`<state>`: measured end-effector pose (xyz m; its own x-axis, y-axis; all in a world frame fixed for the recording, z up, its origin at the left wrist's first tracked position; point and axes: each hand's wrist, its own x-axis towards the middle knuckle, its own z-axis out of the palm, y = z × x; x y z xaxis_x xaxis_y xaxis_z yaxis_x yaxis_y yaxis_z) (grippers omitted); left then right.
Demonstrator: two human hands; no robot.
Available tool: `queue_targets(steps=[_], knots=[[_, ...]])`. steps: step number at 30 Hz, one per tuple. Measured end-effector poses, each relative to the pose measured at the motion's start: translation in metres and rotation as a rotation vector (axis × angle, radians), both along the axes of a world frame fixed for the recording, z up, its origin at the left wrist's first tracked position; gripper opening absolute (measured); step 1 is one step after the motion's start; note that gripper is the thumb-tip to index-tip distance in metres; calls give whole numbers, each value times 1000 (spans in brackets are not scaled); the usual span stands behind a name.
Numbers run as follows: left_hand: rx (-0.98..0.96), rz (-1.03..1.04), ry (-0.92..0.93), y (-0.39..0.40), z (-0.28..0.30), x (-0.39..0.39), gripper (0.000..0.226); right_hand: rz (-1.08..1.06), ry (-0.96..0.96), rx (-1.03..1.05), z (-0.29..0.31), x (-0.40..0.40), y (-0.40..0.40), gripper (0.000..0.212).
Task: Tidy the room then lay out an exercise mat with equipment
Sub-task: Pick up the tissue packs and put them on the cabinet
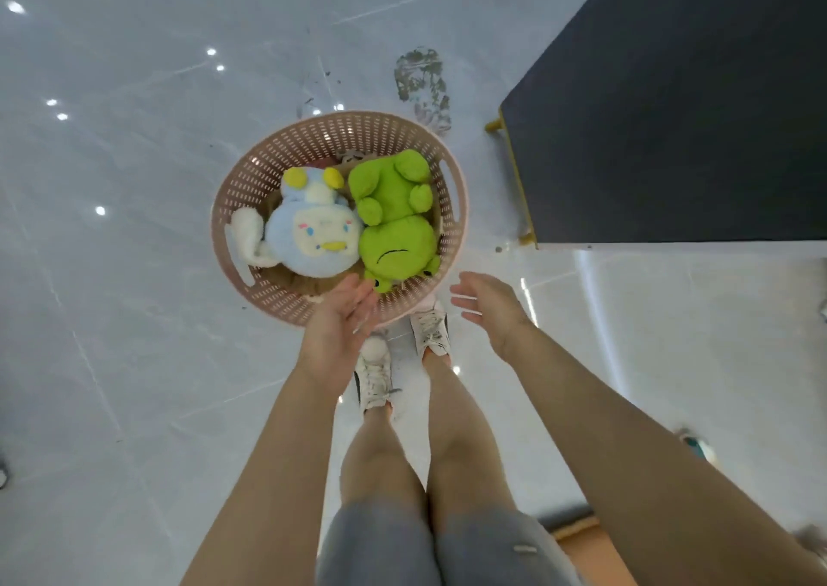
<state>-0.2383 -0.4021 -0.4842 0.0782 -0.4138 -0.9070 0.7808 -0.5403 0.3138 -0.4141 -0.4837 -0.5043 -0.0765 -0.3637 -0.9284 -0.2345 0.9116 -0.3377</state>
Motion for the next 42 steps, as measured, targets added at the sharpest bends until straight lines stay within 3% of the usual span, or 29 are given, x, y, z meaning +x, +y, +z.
queue_targets(steps=[3,10,16,22,27,33,42], knots=[[-55,-233,5,-9,6,-35,36,-194,-53,37,7,-37,34,30],[-68,-674,-15,13,12,-113,33,-656,-29,-5,20,-148,119,31],[-55,-910,-64,36,16,-198,30,-831,-8,-49,20,-234,182,31],[-65,-1139,-120,74,13,-331,34,-1040,-19,-51,11,-340,259,29],[-40,-1261,-96,118,14,-439,32,-1147,-20,-53,11,-429,325,26],[-24,-1290,-16,156,17,-577,26,-1201,116,-25,20,-550,391,27],[12,-1326,-48,113,3,-706,26,-1155,117,-30,-6,-670,359,15]])
